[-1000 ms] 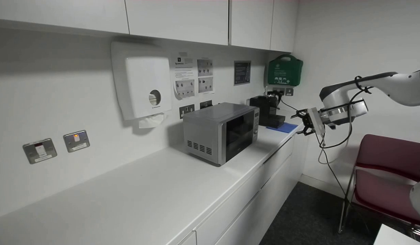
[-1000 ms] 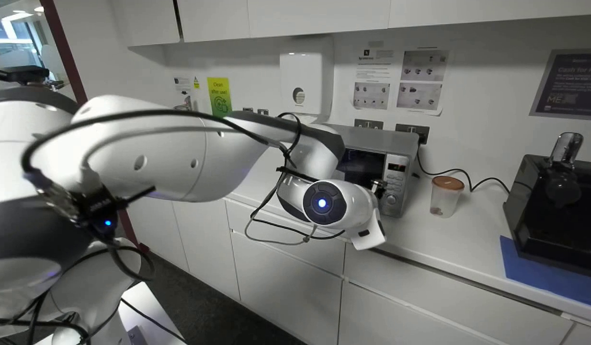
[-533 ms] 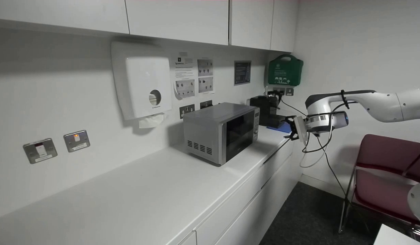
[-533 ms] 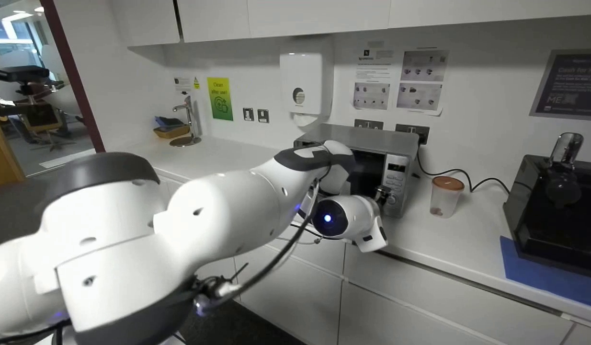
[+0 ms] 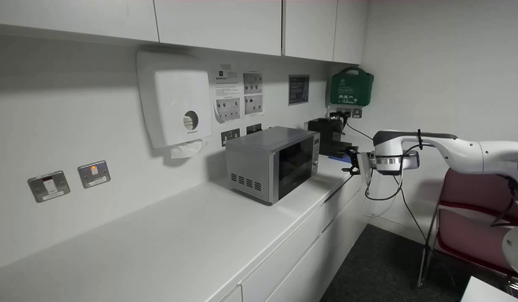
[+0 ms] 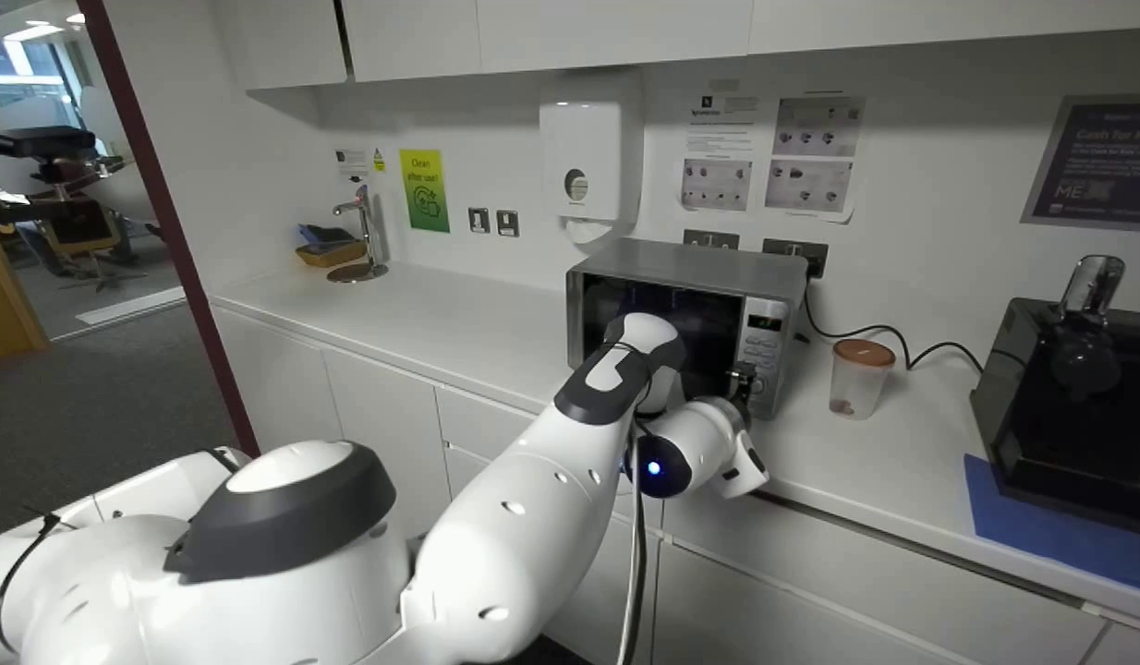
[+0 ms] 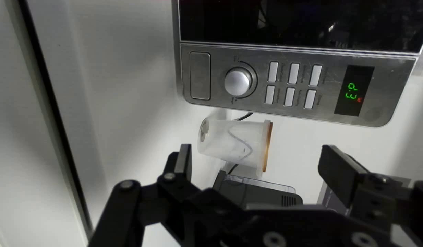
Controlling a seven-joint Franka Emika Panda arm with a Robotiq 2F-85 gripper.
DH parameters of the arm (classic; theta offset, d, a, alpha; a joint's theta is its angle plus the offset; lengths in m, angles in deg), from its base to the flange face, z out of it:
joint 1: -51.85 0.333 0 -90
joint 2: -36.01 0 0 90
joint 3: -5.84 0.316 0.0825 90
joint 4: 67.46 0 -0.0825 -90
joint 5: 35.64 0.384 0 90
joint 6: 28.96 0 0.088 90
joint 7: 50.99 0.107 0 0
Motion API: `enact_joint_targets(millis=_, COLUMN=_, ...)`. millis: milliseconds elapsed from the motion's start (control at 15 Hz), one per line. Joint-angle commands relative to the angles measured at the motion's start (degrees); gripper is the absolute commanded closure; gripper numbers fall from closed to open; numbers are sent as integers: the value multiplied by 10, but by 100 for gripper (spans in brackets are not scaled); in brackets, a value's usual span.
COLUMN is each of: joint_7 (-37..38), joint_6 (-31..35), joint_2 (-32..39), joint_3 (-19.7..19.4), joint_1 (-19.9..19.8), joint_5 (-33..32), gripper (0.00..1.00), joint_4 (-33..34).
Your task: Press a button on the microwave
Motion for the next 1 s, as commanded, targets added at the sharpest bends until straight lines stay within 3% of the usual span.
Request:
enact_joint_targets(millis=0, joint_7=34, joint_6=4, joint_2=-61, joint_3=3, joint_1=11, joint_5=-129, gripper=0, joint_4=17)
enact_joint_targets(millis=267, joint_7=57, joint_6=2, joint_2=-74, joint_3=-4, joint_1=27, joint_5=-189, gripper=0, joint_4=37)
enact_joint_targets(millis=933, joint_7=74, joint_6=1, joint_2=-54, joint_3=-26, joint_1=98, joint_5=-189, gripper=1, joint_4=126)
